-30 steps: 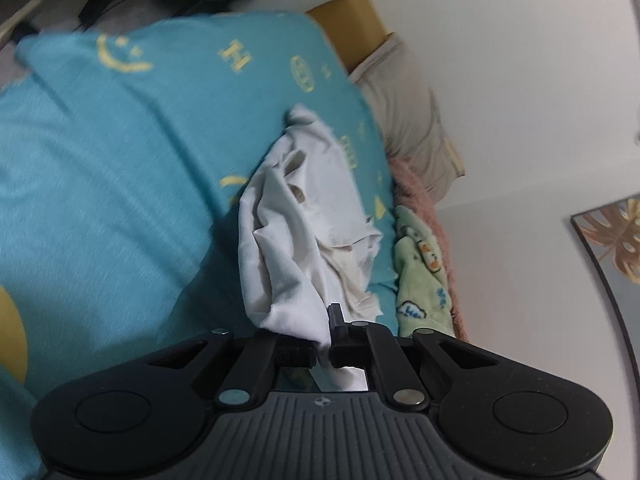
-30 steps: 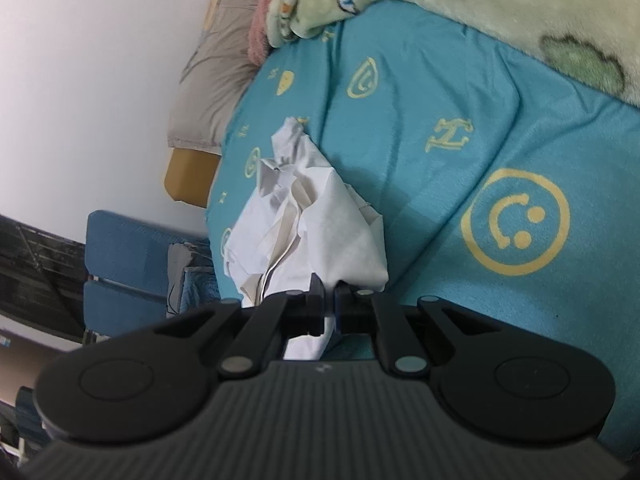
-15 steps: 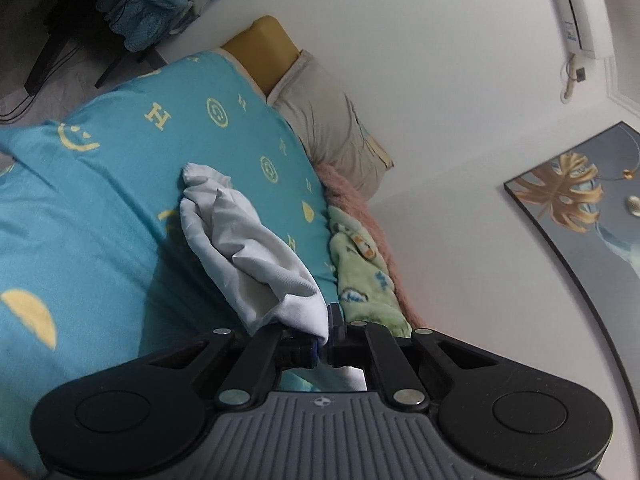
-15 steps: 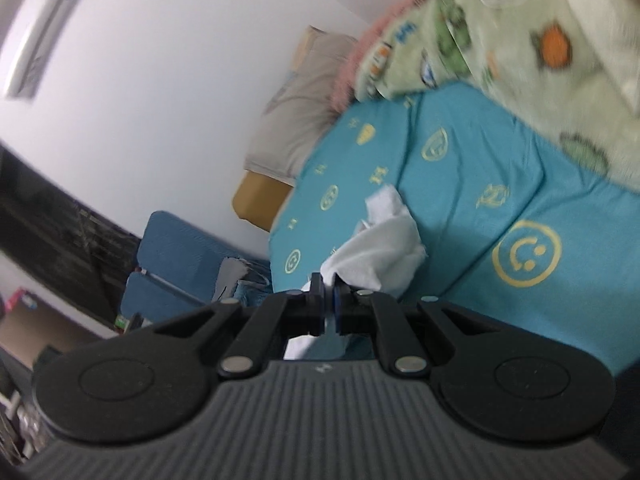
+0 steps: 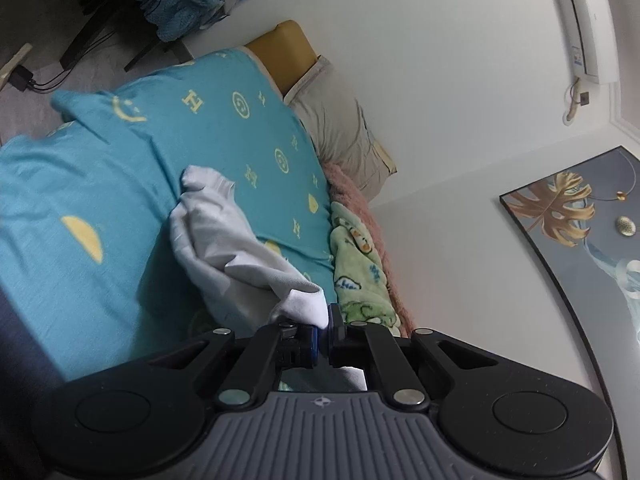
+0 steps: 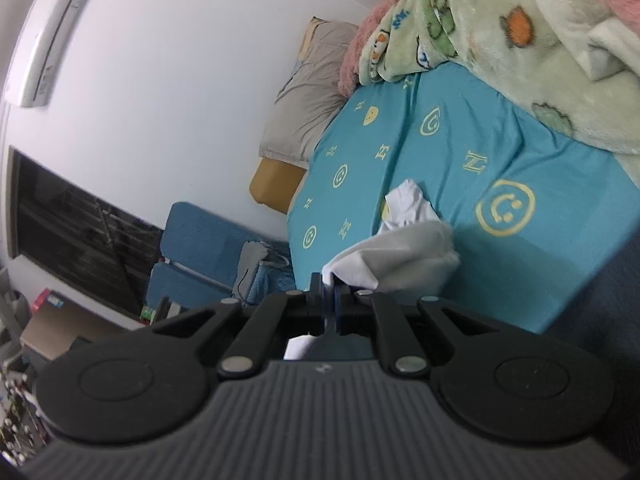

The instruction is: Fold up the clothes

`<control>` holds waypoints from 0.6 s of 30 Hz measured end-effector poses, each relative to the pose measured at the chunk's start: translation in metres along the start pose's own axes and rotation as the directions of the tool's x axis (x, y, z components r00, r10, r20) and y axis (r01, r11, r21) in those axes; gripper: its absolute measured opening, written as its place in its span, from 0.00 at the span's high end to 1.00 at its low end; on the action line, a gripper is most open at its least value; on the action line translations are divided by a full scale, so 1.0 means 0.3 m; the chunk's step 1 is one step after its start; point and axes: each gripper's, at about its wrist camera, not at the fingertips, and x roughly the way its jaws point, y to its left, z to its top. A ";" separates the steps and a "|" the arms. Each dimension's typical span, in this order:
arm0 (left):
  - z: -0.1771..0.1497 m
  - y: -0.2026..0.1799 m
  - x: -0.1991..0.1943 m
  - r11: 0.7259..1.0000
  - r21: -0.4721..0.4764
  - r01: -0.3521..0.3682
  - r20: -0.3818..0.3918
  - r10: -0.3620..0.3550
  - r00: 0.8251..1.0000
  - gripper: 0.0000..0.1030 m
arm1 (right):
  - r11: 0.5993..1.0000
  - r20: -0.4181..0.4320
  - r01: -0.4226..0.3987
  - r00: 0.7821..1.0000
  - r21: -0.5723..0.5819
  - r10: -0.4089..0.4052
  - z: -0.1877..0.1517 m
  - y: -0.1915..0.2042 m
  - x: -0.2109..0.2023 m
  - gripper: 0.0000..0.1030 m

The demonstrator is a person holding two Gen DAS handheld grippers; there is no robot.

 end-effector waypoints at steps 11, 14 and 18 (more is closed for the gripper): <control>0.296 -0.068 0.480 0.975 0.104 -0.197 0.016 0.196 0.980 0.94 | 0.985 -0.075 0.170 0.983 -0.006 -0.170 0.220 0.050 0.538 0.91; 0.358 -0.043 0.603 0.962 0.130 -0.241 0.003 0.243 0.970 0.94 | 0.981 -0.089 0.192 0.977 -0.017 -0.193 0.242 0.016 0.651 0.91; 0.388 0.022 0.711 0.951 0.169 -0.260 0.010 0.262 0.965 0.94 | 0.984 -0.127 0.175 0.976 -0.041 -0.179 0.255 -0.058 0.752 0.91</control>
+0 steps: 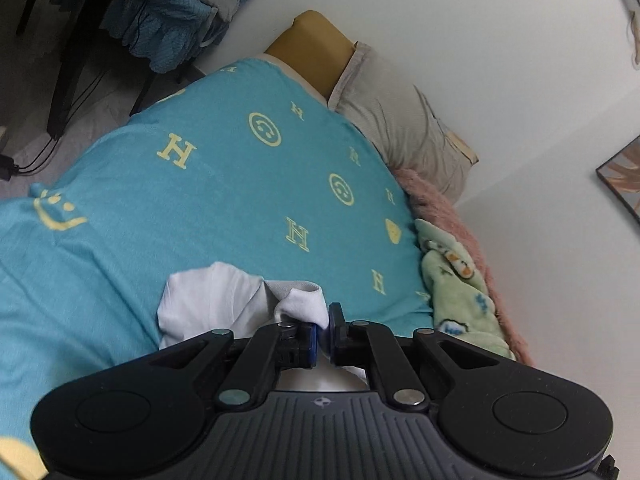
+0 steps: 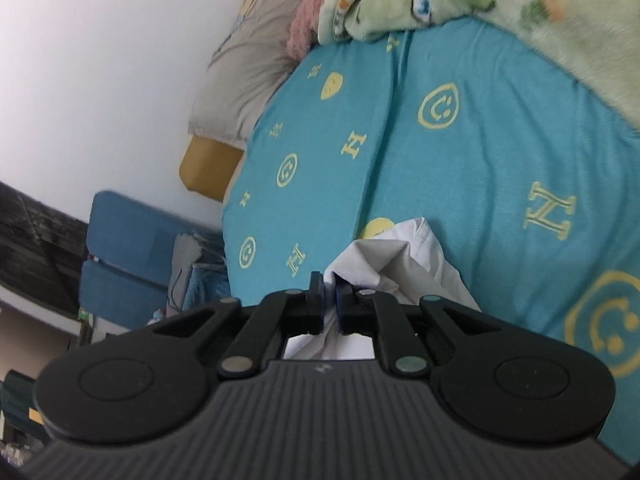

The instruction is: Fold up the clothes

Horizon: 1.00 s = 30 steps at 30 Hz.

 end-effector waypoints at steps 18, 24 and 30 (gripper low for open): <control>-0.053 -0.036 0.119 0.935 0.347 0.075 -0.050 -0.061 0.997 0.22 | 0.935 -0.029 0.051 0.997 -0.351 -0.065 -0.071 0.061 0.135 0.21; -0.127 -0.050 0.147 0.874 0.485 -0.030 -0.041 0.057 0.998 0.21 | 0.850 -0.001 0.090 0.994 -0.518 -0.106 -0.138 0.098 0.111 0.21; -0.154 -0.018 0.251 0.833 0.540 -0.120 -0.038 0.166 0.985 0.21 | 0.797 -0.005 0.153 0.981 -0.585 -0.192 -0.138 0.074 0.267 0.20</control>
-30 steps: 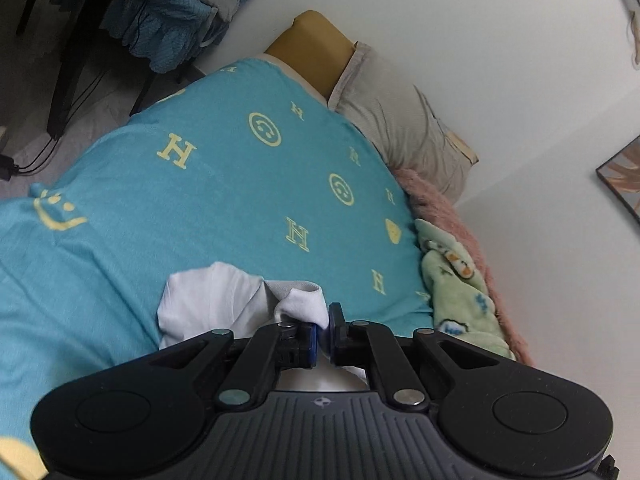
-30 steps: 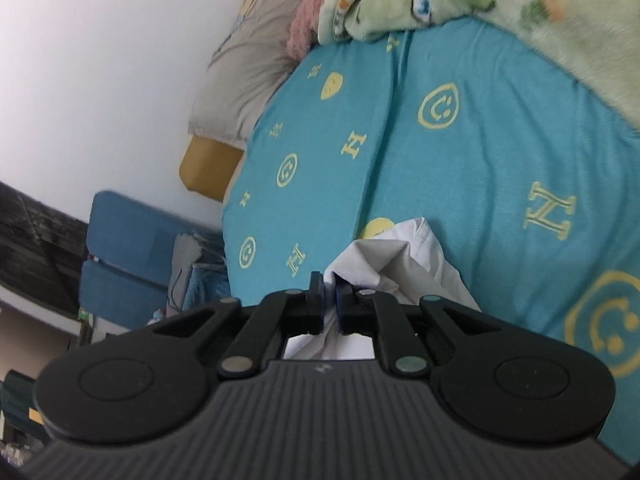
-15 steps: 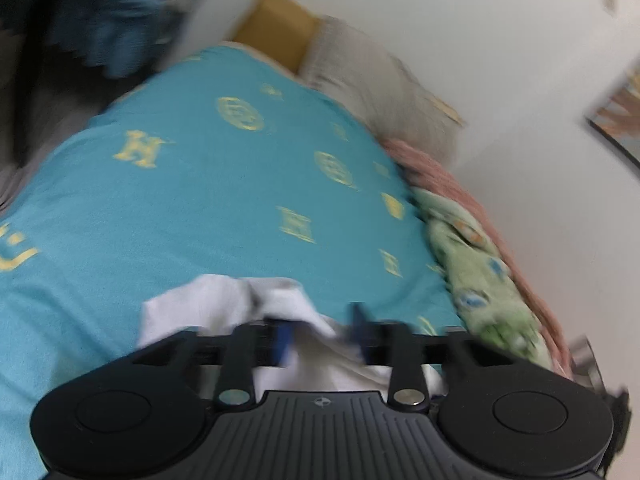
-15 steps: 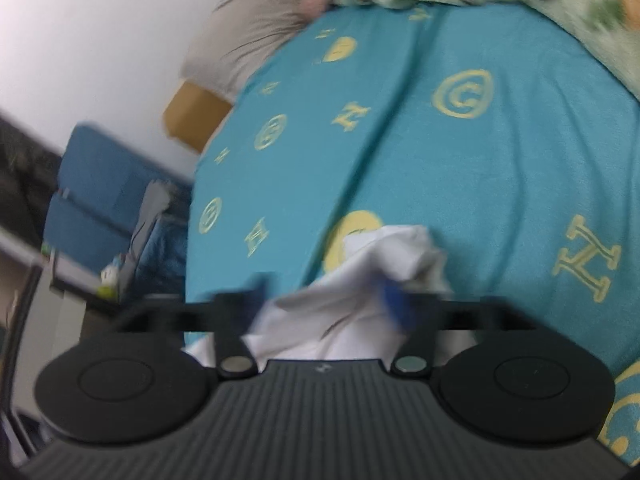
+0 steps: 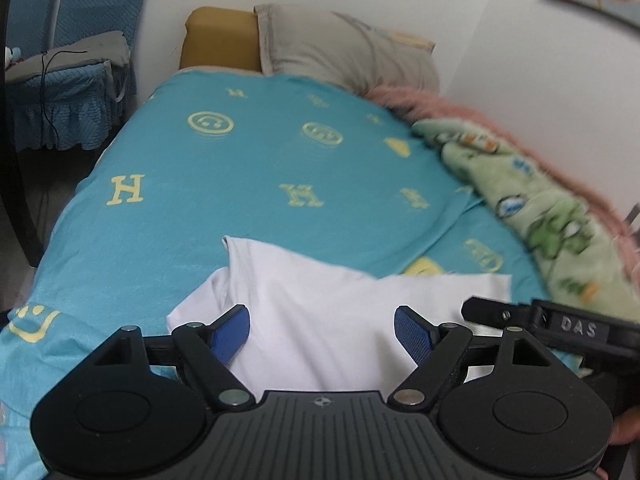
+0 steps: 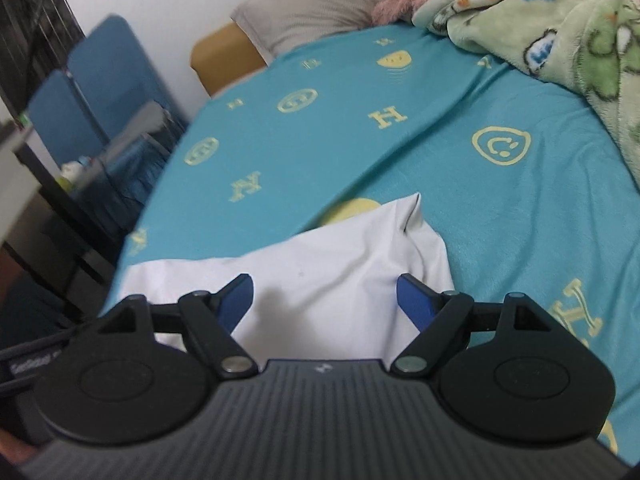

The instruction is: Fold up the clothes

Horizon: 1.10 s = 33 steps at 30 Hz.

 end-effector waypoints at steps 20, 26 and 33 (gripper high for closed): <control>-0.107 -0.069 -0.242 0.999 0.043 -0.005 0.052 0.003 0.999 0.21 | 0.996 0.002 0.037 0.999 -0.077 -0.037 -0.104 0.062 -0.201 0.22; -0.165 -0.089 -0.235 0.993 0.074 -0.087 -0.037 0.089 0.995 0.20 | 0.996 -0.072 0.076 0.994 -0.047 -0.079 -0.162 0.058 -0.271 0.22; -0.203 -0.083 -0.237 0.991 0.067 -0.116 -0.064 0.120 0.991 0.20 | 0.998 -0.079 0.016 0.997 0.060 -0.011 -0.198 0.040 -0.381 0.22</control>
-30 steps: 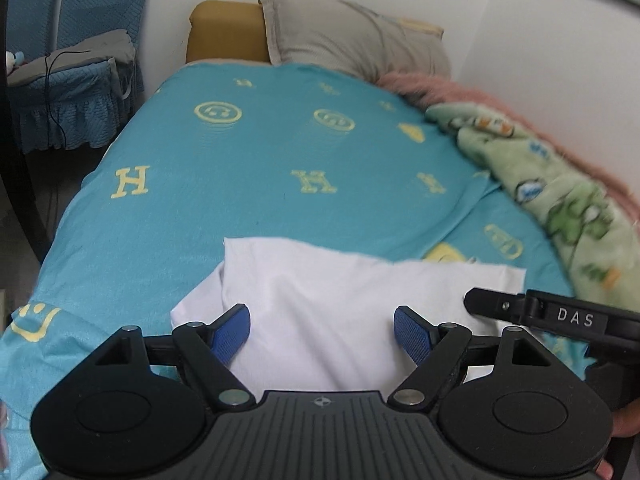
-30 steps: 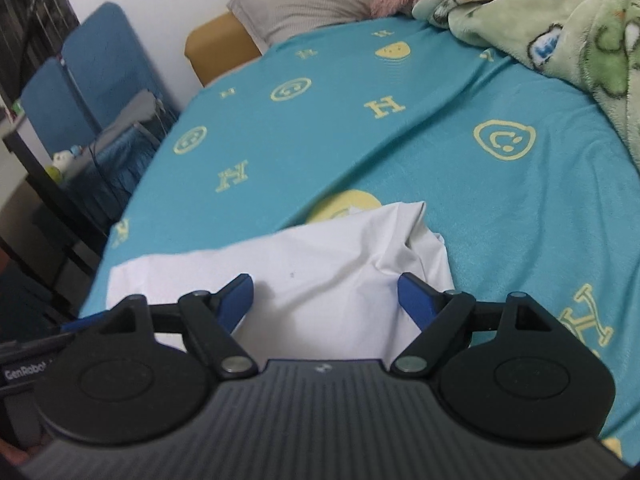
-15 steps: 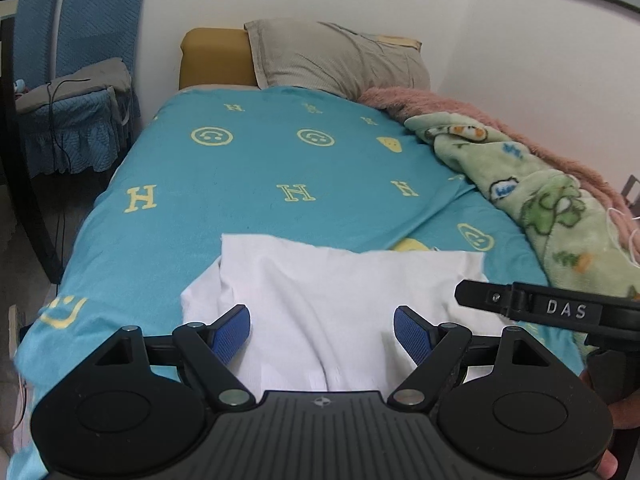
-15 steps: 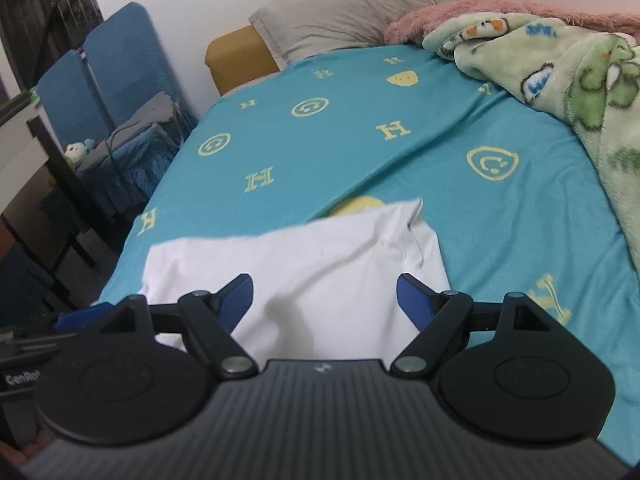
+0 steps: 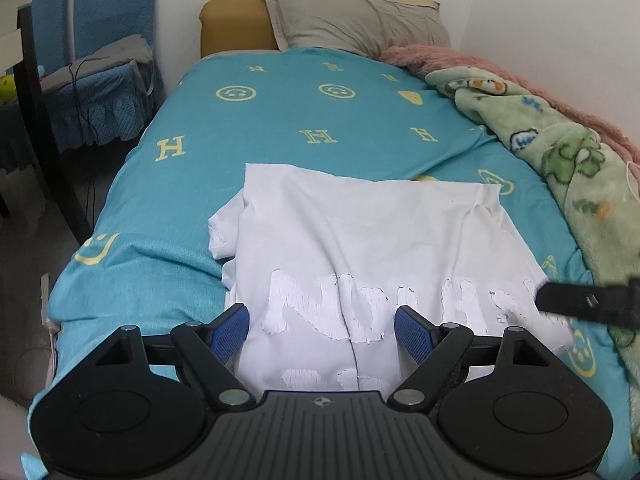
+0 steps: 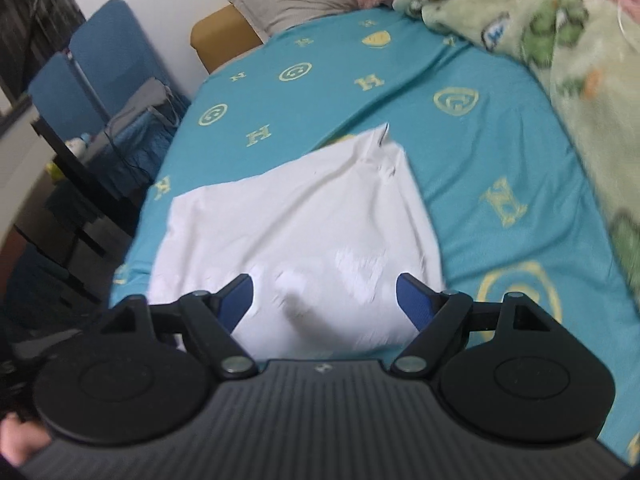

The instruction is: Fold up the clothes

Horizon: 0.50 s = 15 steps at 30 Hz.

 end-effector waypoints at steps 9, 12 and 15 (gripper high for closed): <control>0.013 -0.007 0.023 1.000 -0.016 -0.003 -0.020 0.003 1.000 0.19 | 0.844 -0.101 -0.172 0.961 0.509 0.256 -0.058 -0.183 0.093 0.21; 0.019 -0.001 0.030 0.999 -0.041 0.006 -0.029 -0.007 1.000 0.18 | 0.765 -0.063 -0.165 0.964 0.623 0.260 -0.072 -0.243 0.136 0.24; 0.035 0.030 0.023 0.991 -0.128 0.030 -0.038 -0.036 0.999 0.18 | 0.698 -0.035 -0.153 0.969 0.699 0.247 -0.091 -0.277 0.161 0.37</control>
